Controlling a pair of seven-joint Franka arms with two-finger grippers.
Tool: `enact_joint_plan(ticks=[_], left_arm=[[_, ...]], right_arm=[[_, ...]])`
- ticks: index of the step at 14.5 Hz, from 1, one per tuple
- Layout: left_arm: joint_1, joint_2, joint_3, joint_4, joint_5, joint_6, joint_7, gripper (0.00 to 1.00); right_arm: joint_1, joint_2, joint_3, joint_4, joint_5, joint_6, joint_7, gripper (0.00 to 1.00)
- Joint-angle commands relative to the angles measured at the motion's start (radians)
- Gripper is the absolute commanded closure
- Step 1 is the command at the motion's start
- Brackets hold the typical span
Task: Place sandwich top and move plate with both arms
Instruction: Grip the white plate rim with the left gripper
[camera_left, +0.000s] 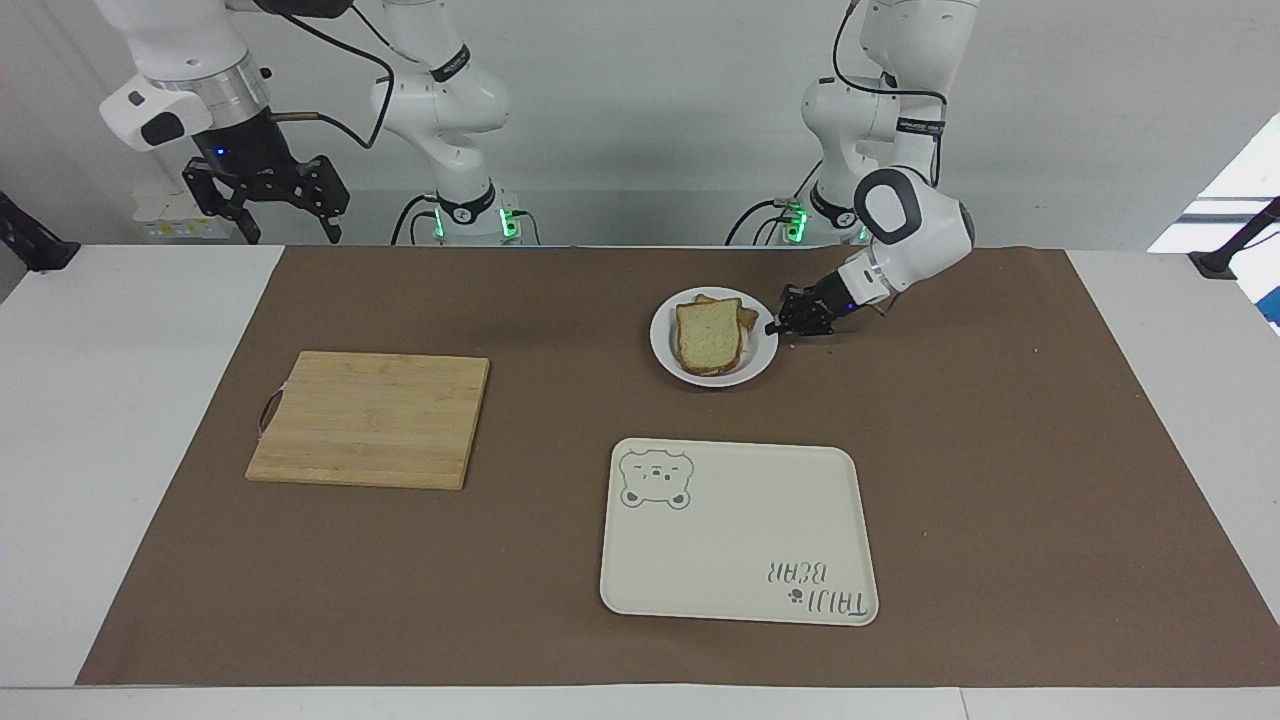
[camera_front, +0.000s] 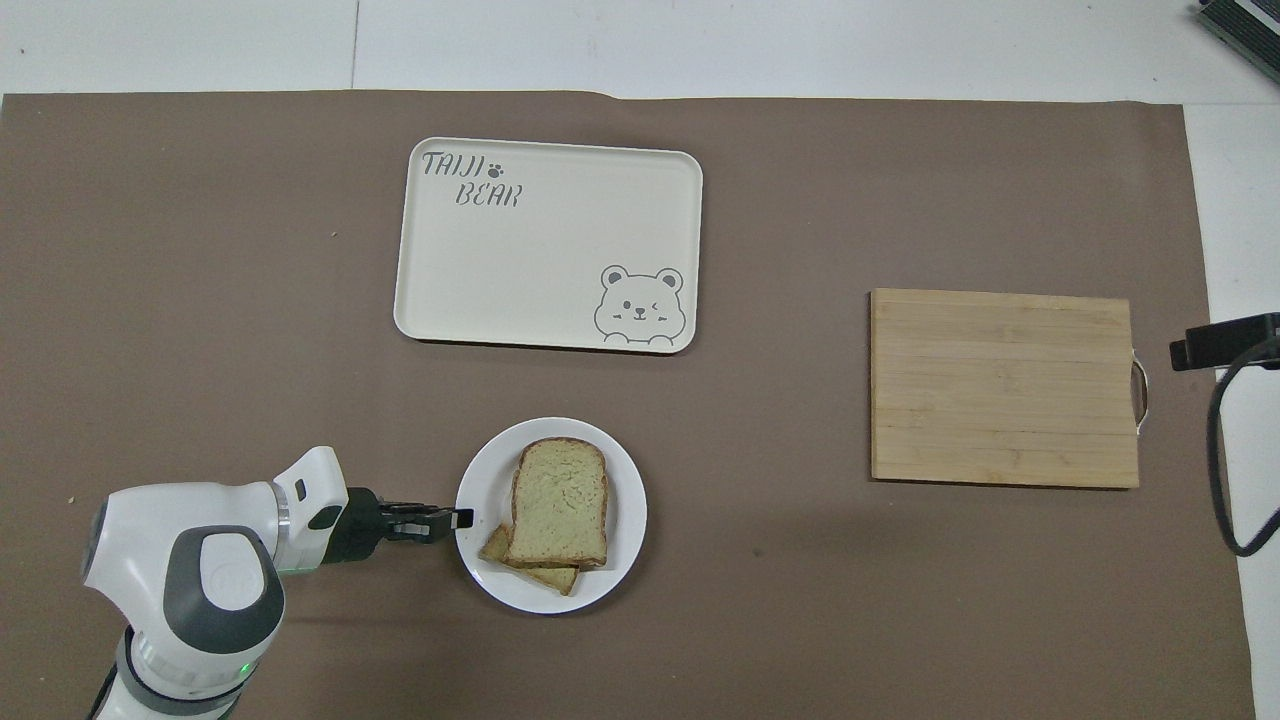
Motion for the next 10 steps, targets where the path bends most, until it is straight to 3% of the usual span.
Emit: enact_joint_plan(ticks=[1,6,10], left_arm=[[-0.023,-0.01,0.007,-0.017,-0.014,0.015,0.025,1.0],[-0.01,0.015,0.008,0.03,-0.012,-0.013,0.031,1.0],[0.021,0.076,0.01,0.141,-0.012,-0.113,0.011,1.0]], right_arm=[[-0.003,-0.018,0.003,-0.023,-0.006,0.01,-0.023,0.0],[-0.003,-0.018,0.003,-0.023,-0.006,0.008,-0.022,0.0],[-0.003,-0.018,0.003,-0.023,-0.006,0.008,-0.022,0.0]])
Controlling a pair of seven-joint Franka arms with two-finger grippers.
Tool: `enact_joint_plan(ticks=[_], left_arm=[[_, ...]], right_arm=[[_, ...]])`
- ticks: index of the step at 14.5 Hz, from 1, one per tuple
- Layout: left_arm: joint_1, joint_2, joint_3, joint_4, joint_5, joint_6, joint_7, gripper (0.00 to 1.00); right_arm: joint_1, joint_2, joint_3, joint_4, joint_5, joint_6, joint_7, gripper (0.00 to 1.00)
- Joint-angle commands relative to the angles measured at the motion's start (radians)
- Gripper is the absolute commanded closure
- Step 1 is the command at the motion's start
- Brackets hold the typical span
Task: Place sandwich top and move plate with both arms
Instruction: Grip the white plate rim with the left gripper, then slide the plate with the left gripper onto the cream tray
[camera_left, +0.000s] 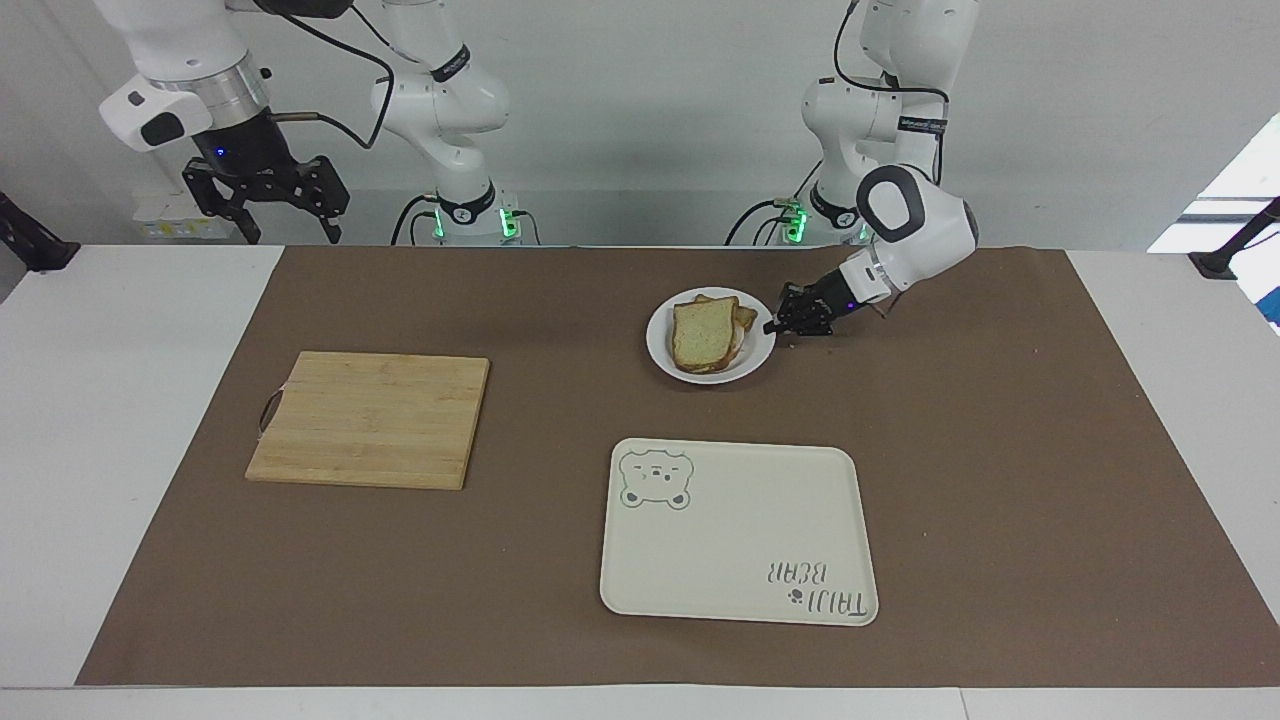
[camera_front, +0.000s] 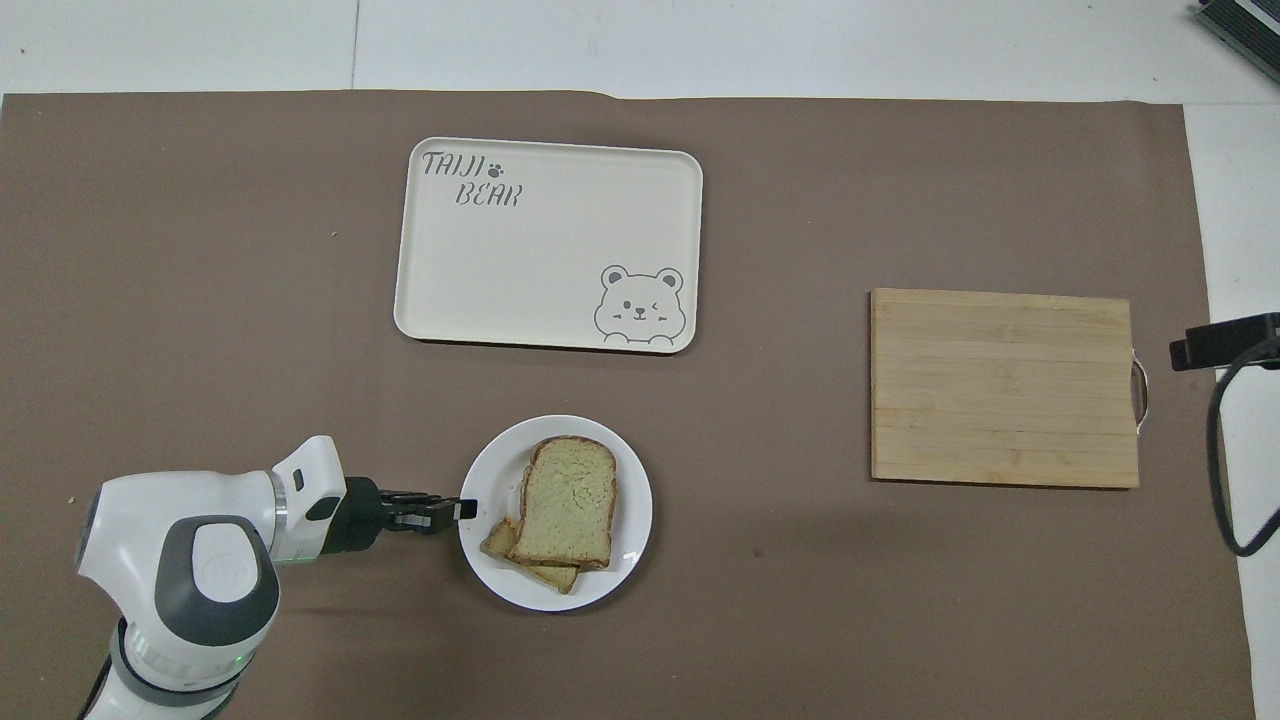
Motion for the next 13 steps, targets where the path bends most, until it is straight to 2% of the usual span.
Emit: enact_joint_plan(ticks=[1,5,9,13], left_arm=[[0.043,0.082,0.007,0.125,-0.009,-0.128,0.003,1.0],[0.106,0.166,0.007,0.284,0.029,-0.28,-0.058,1.0],[0.206,0.298,0.007,0.545,0.14,-0.463,-0.197,1.0],[0.252,0.425,0.004,0.771,0.183,-0.502,-0.306,1.0]], right_arm=[[-0.003,-0.018,0.003,-0.023,-0.006,0.01,-0.022,0.0],[-0.003,-0.018,0.003,-0.023,-0.006,0.008,-0.022,0.0],[-0.003,-0.018,0.003,-0.023,-0.006,0.008,-0.022,0.0],[-0.003,-0.018,0.003,-0.023,-0.006,0.008,-0.022,0.0]])
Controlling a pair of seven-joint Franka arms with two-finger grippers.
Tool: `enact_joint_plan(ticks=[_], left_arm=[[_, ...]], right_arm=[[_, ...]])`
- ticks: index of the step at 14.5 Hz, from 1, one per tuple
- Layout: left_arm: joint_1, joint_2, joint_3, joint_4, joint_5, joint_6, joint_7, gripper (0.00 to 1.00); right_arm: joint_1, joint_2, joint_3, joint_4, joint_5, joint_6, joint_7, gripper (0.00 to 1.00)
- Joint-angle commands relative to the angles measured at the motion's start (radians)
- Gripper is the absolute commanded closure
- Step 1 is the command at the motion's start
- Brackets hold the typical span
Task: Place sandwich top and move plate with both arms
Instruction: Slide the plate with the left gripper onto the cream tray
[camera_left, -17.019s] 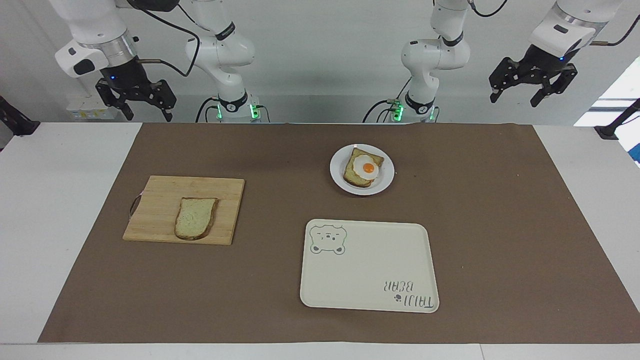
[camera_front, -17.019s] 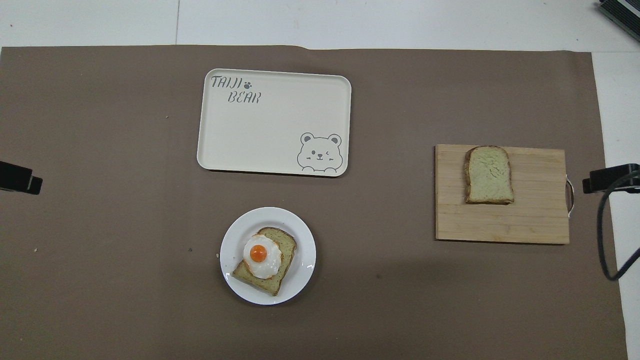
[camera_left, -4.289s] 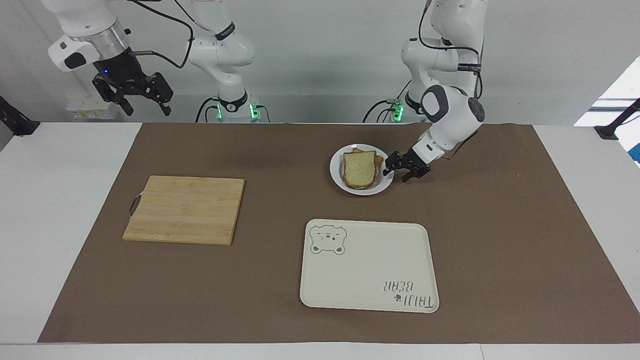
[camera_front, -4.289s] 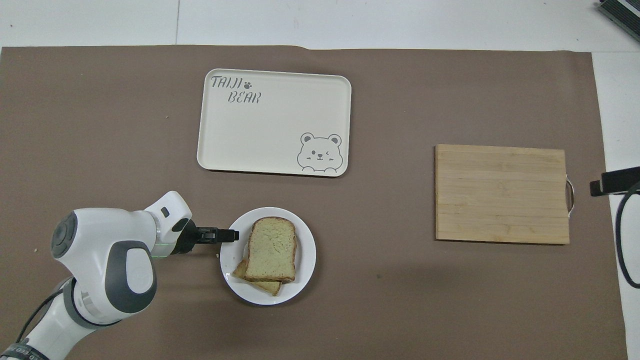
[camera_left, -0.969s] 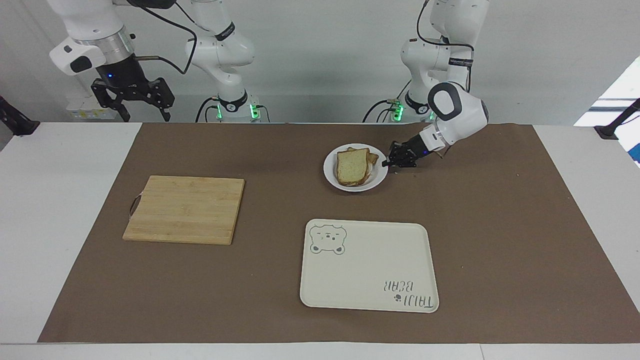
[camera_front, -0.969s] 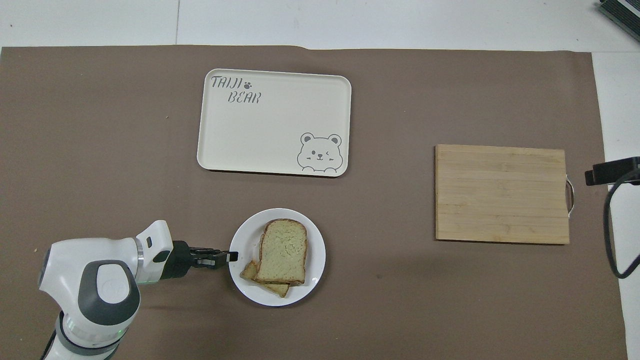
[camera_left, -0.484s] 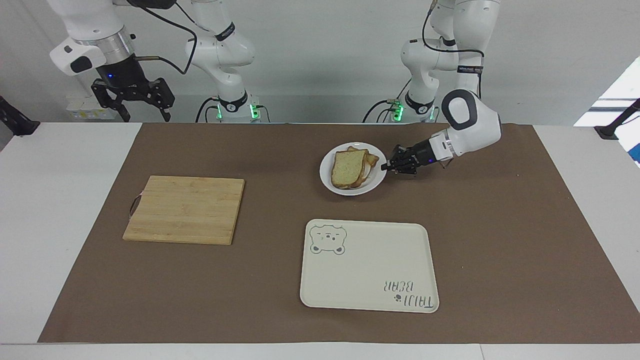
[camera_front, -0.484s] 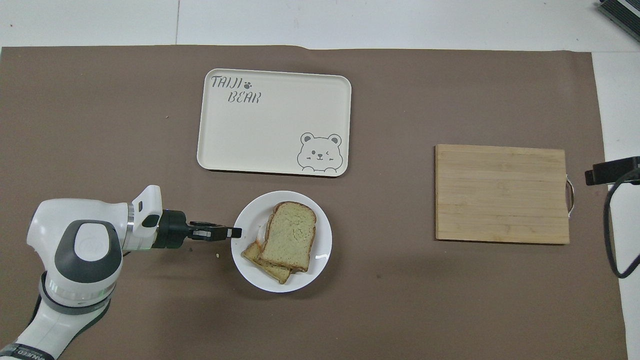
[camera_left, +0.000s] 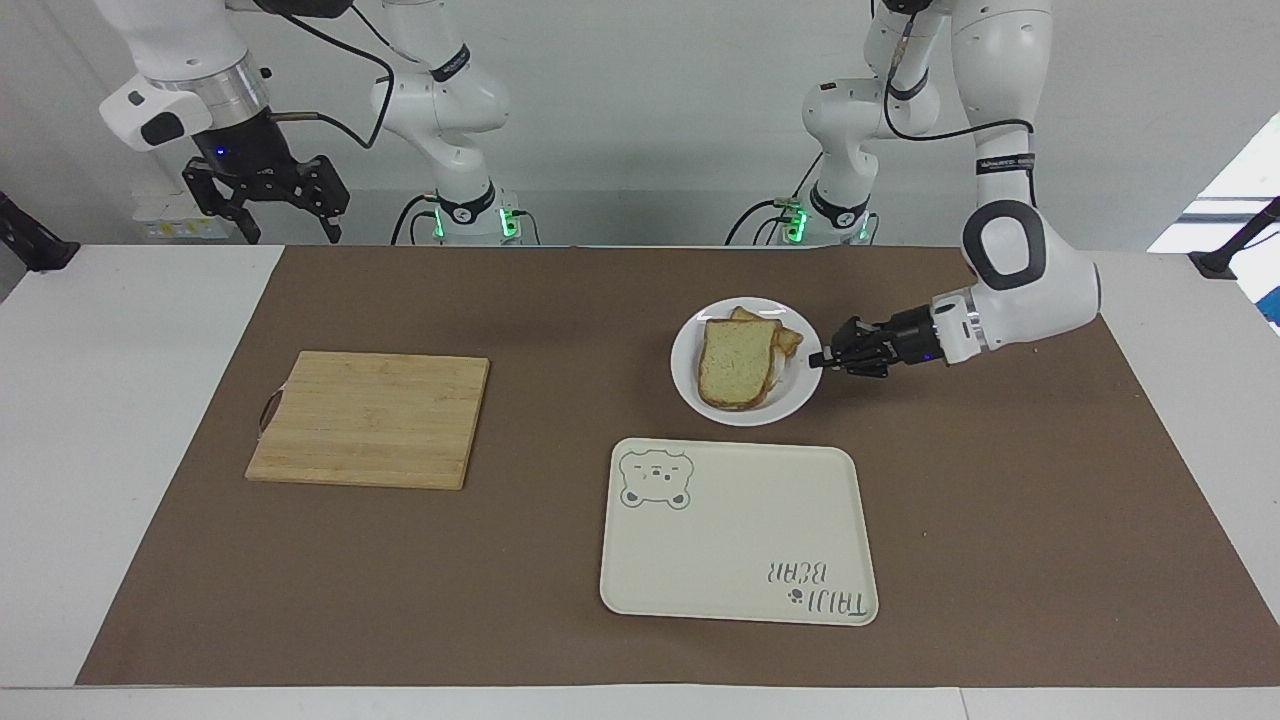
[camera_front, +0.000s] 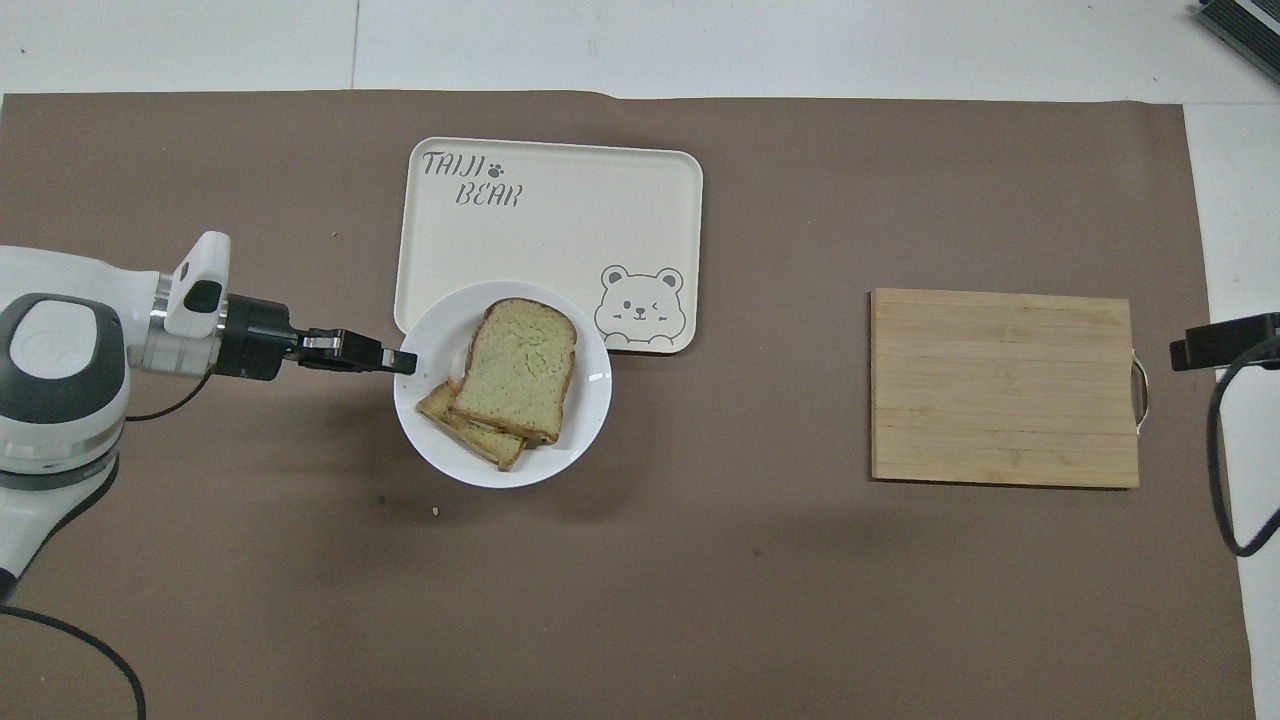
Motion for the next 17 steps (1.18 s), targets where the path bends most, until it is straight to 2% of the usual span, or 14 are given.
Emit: enact_joint_plan(ticks=[1,4,6,8,11,14,17], left_arm=[[0.038,0.126,-0.012,0.174,0.012,-0.063,-0.09,1.0],[0.063,0.287,-0.026,0.36,-0.032,-0.075,-0.113,1.0],[0.052,0.378,-0.026,0.443,-0.106,-0.016,-0.11,1.0],[0.017,0.406,-0.029,0.442,-0.111,0.085,-0.109,1.0],[-0.017,0.413,-0.028,0.42,-0.109,0.115,-0.096,1.0],[-0.073,0.415,-0.029,0.405,-0.115,0.228,-0.098,1.0],[-0.083,0.418,-0.028,0.402,-0.111,0.248,-0.098,1.0]], right_arm=[[-0.003,-0.018,0.003,-0.023,-0.006,0.01,-0.022,0.0],[-0.003,-0.018,0.003,-0.023,-0.006,0.008,-0.022,0.0],[-0.003,-0.018,0.003,-0.023,-0.006,0.008,-0.022,0.0],[-0.003,-0.018,0.003,-0.023,-0.006,0.01,-0.022,0.0],[-0.003,-0.018,0.003,-0.023,-0.006,0.008,-0.022,0.0],[-0.003,-0.018,0.003,-0.023,-0.006,0.008,-0.022,0.0],[-0.003,-0.018,0.003,-0.023,-0.006,0.008,-0.022,0.0]])
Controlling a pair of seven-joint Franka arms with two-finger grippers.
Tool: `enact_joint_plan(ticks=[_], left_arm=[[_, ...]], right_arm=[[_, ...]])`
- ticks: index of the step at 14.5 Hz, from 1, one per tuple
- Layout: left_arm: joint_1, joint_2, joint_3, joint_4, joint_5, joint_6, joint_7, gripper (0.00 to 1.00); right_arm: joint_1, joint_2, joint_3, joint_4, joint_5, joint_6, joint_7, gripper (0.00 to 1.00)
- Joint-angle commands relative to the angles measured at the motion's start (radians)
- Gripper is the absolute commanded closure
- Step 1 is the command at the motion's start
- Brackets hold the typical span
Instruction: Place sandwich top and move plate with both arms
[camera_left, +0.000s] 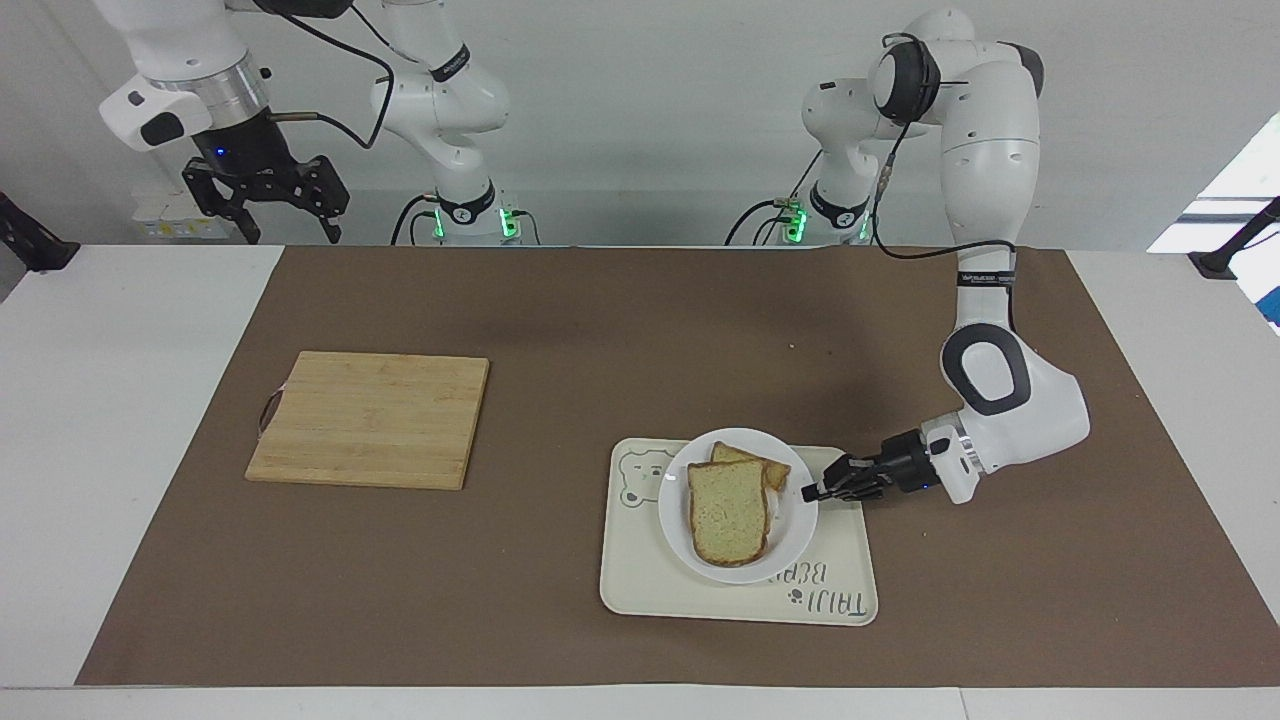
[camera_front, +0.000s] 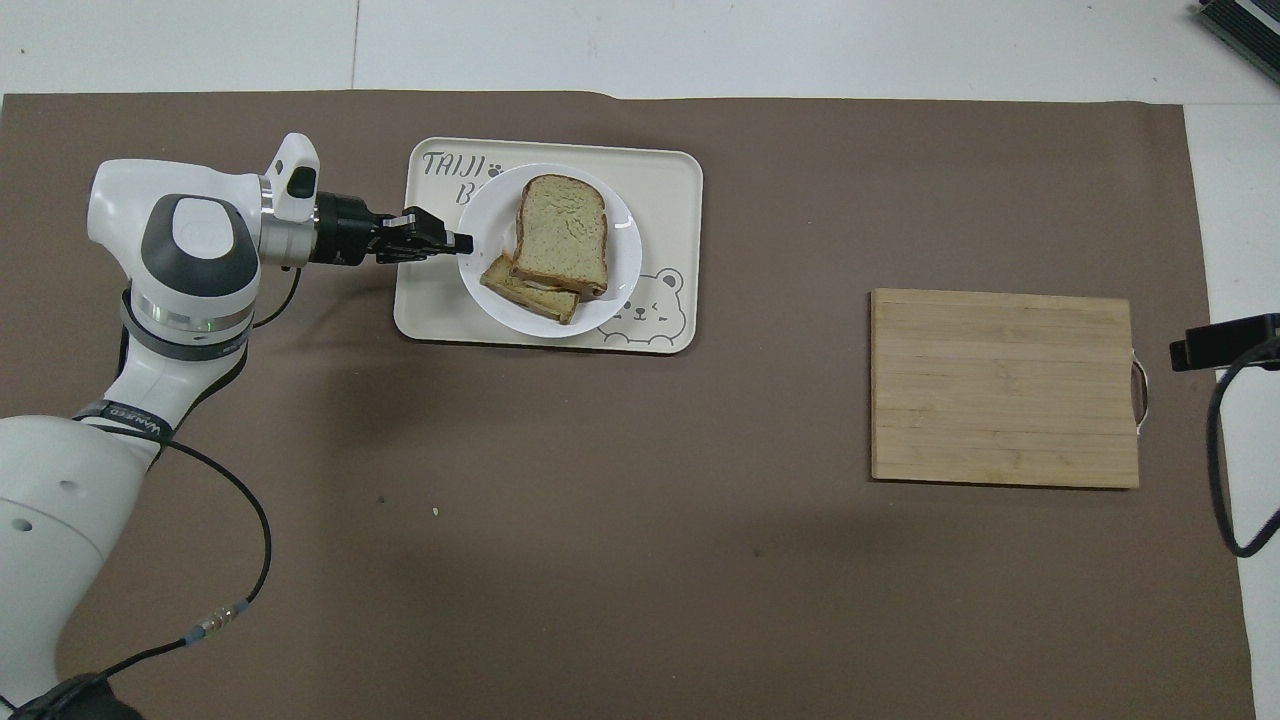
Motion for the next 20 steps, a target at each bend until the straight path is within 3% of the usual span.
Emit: enact_joint_plan(ticks=[1,7,8,10,11,14,17,20], left_arm=[[-0.023,-0.004,0.01,-0.001,-0.017,0.044,-0.01,1.0],[-0.054,-0.002,0.015,-0.027,-0.008,0.138,-0.022,1.0],[-0.061,-0.002,0.016,-0.026,0.009,0.158,-0.016,0.79],[-0.063,0.009,0.016,-0.015,0.125,0.172,-0.02,0.57],[-0.066,0.007,0.016,-0.012,0.18,0.172,-0.021,0.39],[-0.069,-0.042,0.021,-0.013,0.357,0.167,-0.043,0.01],[-0.098,-0.143,0.022,-0.021,0.645,0.15,-0.225,0.0],[-0.1,-0.244,0.022,-0.021,0.855,0.048,-0.306,0.0]], right_arm=[[-0.003,-0.018,0.003,-0.023,-0.006,0.01,-0.022,0.0],[-0.003,-0.018,0.003,-0.023,-0.006,0.01,-0.022,0.0],[-0.003,-0.018,0.003,-0.023,-0.006,0.008,-0.022,0.0],[-0.003,-0.018,0.003,-0.023,-0.006,0.01,-0.022,0.0],[-0.003,-0.018,0.003,-0.023,-0.006,0.01,-0.022,0.0],[-0.003,-0.018,0.003,-0.023,-0.006,0.01,-0.022,0.0],[-0.003,-0.018,0.003,-0.023,-0.006,0.008,-0.022,0.0],[-0.003,-0.018,0.003,-0.023,-0.006,0.01,-0.022,0.0]])
